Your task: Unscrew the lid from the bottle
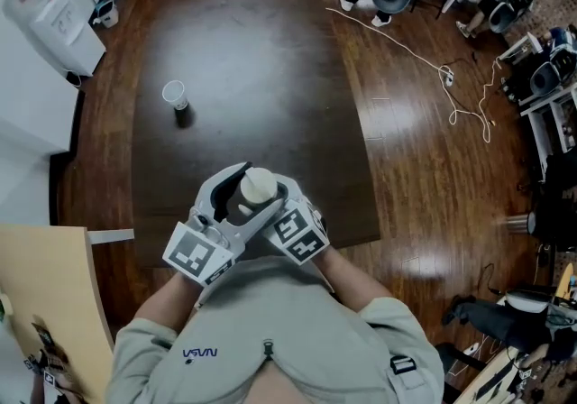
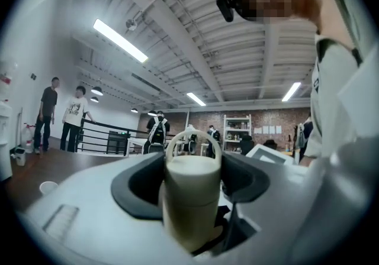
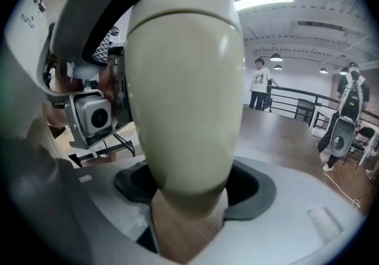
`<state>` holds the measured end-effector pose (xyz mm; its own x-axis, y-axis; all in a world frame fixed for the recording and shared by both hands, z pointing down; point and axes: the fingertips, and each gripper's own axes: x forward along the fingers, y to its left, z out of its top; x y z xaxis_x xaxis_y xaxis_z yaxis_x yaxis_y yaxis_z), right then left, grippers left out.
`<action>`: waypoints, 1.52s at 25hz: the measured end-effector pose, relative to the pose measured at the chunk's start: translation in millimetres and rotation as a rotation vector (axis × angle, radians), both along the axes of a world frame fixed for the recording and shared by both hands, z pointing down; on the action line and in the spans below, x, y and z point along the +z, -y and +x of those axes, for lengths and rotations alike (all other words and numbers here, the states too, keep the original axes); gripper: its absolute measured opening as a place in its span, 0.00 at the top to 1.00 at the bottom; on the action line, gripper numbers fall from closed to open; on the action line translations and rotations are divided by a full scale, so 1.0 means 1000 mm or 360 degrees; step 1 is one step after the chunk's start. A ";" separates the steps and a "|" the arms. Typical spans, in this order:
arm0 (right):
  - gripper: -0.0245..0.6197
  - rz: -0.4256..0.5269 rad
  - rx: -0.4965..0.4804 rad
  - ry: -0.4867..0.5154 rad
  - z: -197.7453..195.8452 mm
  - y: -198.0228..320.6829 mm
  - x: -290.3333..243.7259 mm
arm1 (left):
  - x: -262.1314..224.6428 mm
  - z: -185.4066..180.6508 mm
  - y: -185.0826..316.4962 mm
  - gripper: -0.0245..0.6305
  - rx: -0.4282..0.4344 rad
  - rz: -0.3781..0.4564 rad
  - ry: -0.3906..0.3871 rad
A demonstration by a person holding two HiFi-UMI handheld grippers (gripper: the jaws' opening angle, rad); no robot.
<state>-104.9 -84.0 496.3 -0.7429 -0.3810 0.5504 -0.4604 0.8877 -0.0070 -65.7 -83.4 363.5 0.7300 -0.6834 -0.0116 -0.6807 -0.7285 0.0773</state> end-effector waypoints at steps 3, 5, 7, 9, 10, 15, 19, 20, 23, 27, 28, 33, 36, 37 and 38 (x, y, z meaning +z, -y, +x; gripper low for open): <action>0.49 -0.0063 -0.0077 0.0067 -0.003 -0.008 -0.001 | -0.002 0.001 -0.005 0.50 0.0105 -0.0008 -0.0031; 0.49 -0.0105 -0.0162 0.0117 -0.003 -0.014 -0.005 | -0.006 0.001 -0.010 0.48 0.0191 -0.0022 -0.0068; 0.49 -0.0145 -0.0273 0.0156 -0.004 -0.022 -0.008 | -0.009 -0.002 -0.015 0.47 0.0270 -0.0039 -0.0096; 0.49 -0.0196 -0.0405 0.0191 -0.005 -0.031 -0.010 | -0.011 -0.008 -0.021 0.45 0.0346 -0.0052 -0.0107; 0.49 -0.0225 -0.0479 0.0209 -0.006 -0.037 -0.012 | -0.013 -0.010 -0.023 0.43 0.0395 -0.0066 -0.0120; 0.49 -0.0346 -0.0907 0.0256 -0.005 -0.075 -0.021 | -0.024 -0.009 -0.039 0.41 0.0799 -0.0214 -0.0262; 0.49 -0.0411 -0.1191 0.0234 -0.002 -0.100 -0.025 | -0.023 -0.002 -0.050 0.41 0.1073 -0.0256 -0.0217; 0.49 -0.0429 -0.1244 0.0222 -0.002 -0.105 -0.025 | -0.023 -0.001 -0.052 0.40 0.1129 -0.0273 -0.0210; 0.49 -0.0469 -0.1340 0.0194 -0.005 -0.113 -0.026 | -0.024 0.001 -0.058 0.40 0.1266 -0.0301 -0.0193; 0.49 -0.0479 -0.1343 0.0187 -0.006 -0.112 -0.024 | -0.023 0.004 -0.061 0.50 0.1331 -0.0295 -0.0155; 0.49 -0.0475 -0.1326 0.0191 -0.006 -0.110 -0.024 | -0.023 0.004 -0.059 0.50 0.1316 -0.0281 -0.0149; 0.49 -0.0408 -0.1104 0.0187 -0.008 -0.085 -0.017 | -0.016 0.001 -0.039 0.50 0.1027 -0.0178 -0.0076; 0.49 -0.0315 -0.0854 0.0153 -0.011 -0.057 -0.007 | -0.010 -0.002 -0.020 0.50 0.0725 -0.0142 -0.0012; 0.49 -0.0276 -0.0773 0.0133 -0.012 -0.049 -0.004 | -0.008 -0.003 -0.015 0.50 0.0625 -0.0125 0.0007; 0.49 -0.0237 -0.0696 0.0115 -0.012 -0.041 -0.002 | -0.006 -0.004 -0.011 0.50 0.0528 -0.0108 0.0023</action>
<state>-117.3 -42.9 494.0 -0.8546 0.0557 0.5163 -0.0371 0.9852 -0.1676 -69.8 -72.5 357.4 0.9126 -0.4072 0.0378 -0.4086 -0.9041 0.1254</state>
